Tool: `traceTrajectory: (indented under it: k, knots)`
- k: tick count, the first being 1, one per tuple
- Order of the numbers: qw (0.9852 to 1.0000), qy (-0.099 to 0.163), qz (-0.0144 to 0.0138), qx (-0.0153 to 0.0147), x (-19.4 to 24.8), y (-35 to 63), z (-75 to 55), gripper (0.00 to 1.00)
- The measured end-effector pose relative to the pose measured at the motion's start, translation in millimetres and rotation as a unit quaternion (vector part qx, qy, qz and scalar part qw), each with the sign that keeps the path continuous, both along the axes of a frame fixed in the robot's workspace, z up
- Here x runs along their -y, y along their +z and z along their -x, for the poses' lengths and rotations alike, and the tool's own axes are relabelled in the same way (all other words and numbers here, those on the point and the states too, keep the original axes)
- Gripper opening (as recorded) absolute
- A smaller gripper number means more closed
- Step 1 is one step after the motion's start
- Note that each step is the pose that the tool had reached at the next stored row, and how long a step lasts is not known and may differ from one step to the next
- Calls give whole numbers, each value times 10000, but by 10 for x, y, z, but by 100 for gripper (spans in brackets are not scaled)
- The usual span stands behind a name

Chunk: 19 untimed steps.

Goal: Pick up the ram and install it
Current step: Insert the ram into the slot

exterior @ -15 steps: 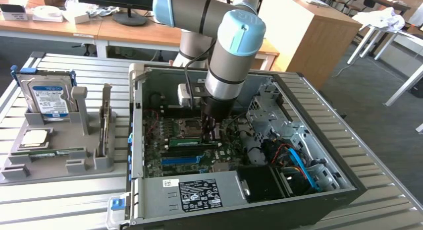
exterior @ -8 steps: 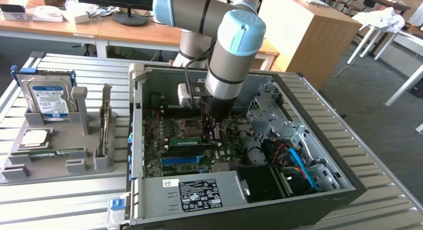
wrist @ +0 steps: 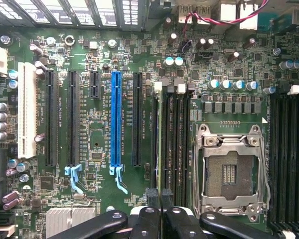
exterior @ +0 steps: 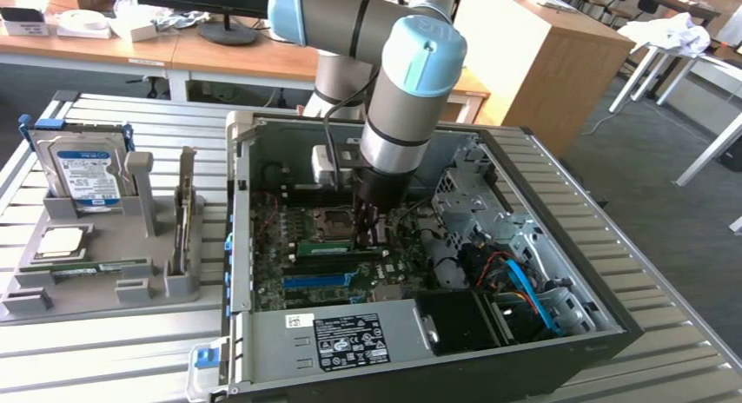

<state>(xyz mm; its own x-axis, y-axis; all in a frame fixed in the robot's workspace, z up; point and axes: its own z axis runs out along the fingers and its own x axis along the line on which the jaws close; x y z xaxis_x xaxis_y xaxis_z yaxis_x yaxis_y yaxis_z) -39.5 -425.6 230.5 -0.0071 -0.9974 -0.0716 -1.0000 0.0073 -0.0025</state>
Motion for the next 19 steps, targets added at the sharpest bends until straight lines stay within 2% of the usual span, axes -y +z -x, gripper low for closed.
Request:
traceTrajectory:
  k: [19]
  knots:
    - [10000, -69, 10, 1, 4, 19, 0, 12]
